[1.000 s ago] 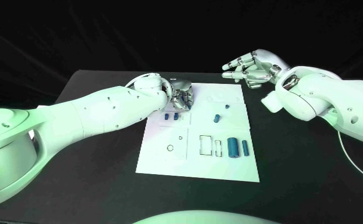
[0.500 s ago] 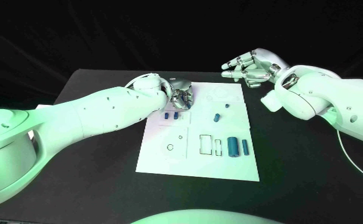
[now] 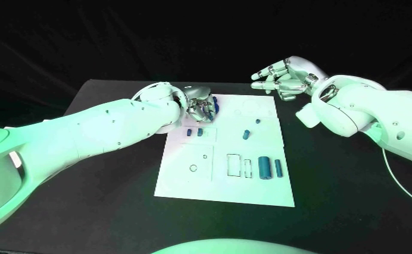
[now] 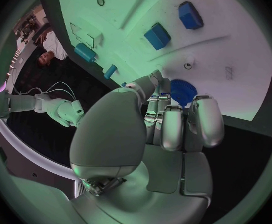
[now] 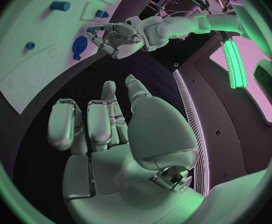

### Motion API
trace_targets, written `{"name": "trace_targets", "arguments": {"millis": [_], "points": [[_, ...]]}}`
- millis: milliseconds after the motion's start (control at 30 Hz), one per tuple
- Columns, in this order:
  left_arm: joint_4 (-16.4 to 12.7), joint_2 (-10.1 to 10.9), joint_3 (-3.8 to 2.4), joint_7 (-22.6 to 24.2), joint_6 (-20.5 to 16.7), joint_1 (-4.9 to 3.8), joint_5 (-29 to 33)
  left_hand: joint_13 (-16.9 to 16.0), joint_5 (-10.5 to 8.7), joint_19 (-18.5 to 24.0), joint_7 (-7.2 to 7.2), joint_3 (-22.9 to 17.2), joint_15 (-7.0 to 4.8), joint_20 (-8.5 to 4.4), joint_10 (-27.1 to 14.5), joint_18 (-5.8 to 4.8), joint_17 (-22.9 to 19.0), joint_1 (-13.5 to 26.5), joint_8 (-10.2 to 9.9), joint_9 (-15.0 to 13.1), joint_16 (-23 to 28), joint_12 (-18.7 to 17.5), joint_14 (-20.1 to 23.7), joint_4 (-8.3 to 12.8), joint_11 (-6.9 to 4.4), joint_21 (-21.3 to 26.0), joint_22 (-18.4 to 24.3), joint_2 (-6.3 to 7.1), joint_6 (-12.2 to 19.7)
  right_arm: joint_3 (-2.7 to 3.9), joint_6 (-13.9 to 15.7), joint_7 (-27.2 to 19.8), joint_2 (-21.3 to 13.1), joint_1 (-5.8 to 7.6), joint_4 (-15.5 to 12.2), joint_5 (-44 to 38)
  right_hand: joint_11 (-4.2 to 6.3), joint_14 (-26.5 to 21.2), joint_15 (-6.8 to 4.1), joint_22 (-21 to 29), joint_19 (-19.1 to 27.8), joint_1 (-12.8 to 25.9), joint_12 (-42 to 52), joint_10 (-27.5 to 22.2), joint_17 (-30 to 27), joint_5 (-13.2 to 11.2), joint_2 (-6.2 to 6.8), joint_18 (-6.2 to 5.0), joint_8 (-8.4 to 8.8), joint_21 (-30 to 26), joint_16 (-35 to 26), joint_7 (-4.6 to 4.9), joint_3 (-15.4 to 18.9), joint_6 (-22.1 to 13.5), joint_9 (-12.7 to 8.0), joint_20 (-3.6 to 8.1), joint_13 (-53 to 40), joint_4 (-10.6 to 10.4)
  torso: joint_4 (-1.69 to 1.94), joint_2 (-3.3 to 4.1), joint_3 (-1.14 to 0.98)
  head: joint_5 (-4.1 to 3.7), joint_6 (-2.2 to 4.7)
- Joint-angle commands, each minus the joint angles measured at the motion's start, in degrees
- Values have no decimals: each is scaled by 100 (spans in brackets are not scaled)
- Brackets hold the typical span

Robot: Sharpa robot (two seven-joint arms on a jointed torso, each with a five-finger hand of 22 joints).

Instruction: Assemble the parts on the task board

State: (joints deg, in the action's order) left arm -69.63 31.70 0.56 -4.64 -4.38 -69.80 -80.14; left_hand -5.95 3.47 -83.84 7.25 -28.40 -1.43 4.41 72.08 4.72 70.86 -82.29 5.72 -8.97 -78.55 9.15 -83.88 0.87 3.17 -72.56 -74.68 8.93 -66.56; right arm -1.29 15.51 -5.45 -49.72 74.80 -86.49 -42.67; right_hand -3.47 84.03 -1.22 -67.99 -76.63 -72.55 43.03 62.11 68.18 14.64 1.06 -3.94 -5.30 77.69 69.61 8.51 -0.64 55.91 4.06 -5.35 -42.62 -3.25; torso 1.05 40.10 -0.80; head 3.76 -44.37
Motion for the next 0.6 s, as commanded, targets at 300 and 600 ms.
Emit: {"name": "trace_targets", "arguments": {"millis": [300,600], "points": [[-278,418,-58,-118,182,-54,605,-11,1,-38,-5,-41,-15,-20,52,-56,-28,131,-19,16,-7,-71,-233,2,-16,-13,-6,6,-45,-4,-97,-16,0,-14,18,-33,-6,110,39,4,23,4,20,-40,-7,23,-68,-105,-40,-26,-41,0,31,-34,3,-3,8,6,-3,2,-1,40,2],[-170,504,-50,-184,321,-52,677,-14,-1,-34,-7,-40,-13,-16,49,-58,-41,200,-39,26,-3,-107,-227,-12,-12,-19,-17,22,-40,-7,-97,-13,-6,-18,21,-32,-6,110,39,4,23,4,20,-40,-7,23,-68,-105,-40,-26,-41,0,31,-34,3,-3,8,6,-14,10,1,50,-10]]}}
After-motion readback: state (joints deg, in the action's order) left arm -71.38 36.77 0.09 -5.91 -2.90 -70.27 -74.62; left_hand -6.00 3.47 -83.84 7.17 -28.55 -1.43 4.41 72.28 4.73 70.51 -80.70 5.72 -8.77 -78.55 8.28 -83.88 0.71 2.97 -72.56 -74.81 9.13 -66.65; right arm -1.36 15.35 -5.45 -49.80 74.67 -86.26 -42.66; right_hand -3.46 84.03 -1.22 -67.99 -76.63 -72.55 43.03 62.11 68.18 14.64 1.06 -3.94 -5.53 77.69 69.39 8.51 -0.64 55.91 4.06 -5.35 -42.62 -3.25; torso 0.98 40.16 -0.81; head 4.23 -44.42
